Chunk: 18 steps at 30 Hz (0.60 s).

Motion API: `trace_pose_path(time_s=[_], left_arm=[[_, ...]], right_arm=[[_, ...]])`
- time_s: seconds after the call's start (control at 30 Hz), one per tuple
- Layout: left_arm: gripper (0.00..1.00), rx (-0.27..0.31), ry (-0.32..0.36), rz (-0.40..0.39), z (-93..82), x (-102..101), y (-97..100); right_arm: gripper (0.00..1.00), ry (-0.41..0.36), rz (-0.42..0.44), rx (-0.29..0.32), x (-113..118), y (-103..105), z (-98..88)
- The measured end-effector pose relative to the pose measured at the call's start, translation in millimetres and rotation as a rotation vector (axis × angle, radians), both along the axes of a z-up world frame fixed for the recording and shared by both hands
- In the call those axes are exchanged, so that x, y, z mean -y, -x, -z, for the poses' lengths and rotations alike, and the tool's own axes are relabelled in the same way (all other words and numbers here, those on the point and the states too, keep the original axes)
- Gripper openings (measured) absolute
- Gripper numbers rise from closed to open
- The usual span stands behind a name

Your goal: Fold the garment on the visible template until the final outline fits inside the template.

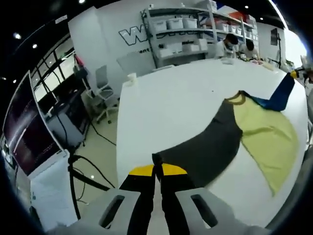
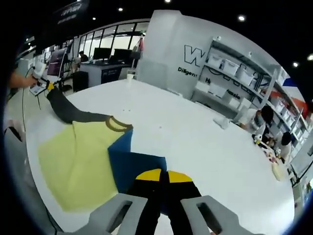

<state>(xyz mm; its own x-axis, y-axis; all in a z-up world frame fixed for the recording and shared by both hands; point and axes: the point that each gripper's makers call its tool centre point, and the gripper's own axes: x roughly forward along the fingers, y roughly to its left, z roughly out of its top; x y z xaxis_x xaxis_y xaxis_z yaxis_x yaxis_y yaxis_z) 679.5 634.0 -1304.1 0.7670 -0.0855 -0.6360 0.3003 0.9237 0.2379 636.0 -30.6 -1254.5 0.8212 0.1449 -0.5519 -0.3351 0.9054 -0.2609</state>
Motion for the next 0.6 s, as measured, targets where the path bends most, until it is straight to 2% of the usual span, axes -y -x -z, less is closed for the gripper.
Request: trace_pose_path(time_s=[0.2,0.37,0.43,0.47,0.53,0.6], left_arm=[[0.04,-0.016,-0.041,0.0,14.8,-10,-4.4],[0.04,-0.036,-0.039,-0.026,25.1,-19,-6.1],[0.05,-0.046,-0.071,-0.021,29.9,-24,-4.0],[0.06,-0.041,-0.126,-0.005,30.3,-30,-4.6],[0.04,-0.008,-0.179,0.022,26.9,-32,-5.8],[0.04,-0.008,-0.176,0.026,27.5,-31,-2.6]], right_arm=[[0.0,0.005,0.02,-0.008,8,4,0.9],[0.0,0.008,0.028,-0.01,12,4,-0.7],[0.0,0.008,0.031,-0.01,13,4,-1.8],[0.0,0.008,0.032,-0.01,13,3,-2.3],[0.0,0.007,0.034,-0.009,13,3,-3.2],[0.0,0.011,0.032,-0.008,12,2,-3.7]])
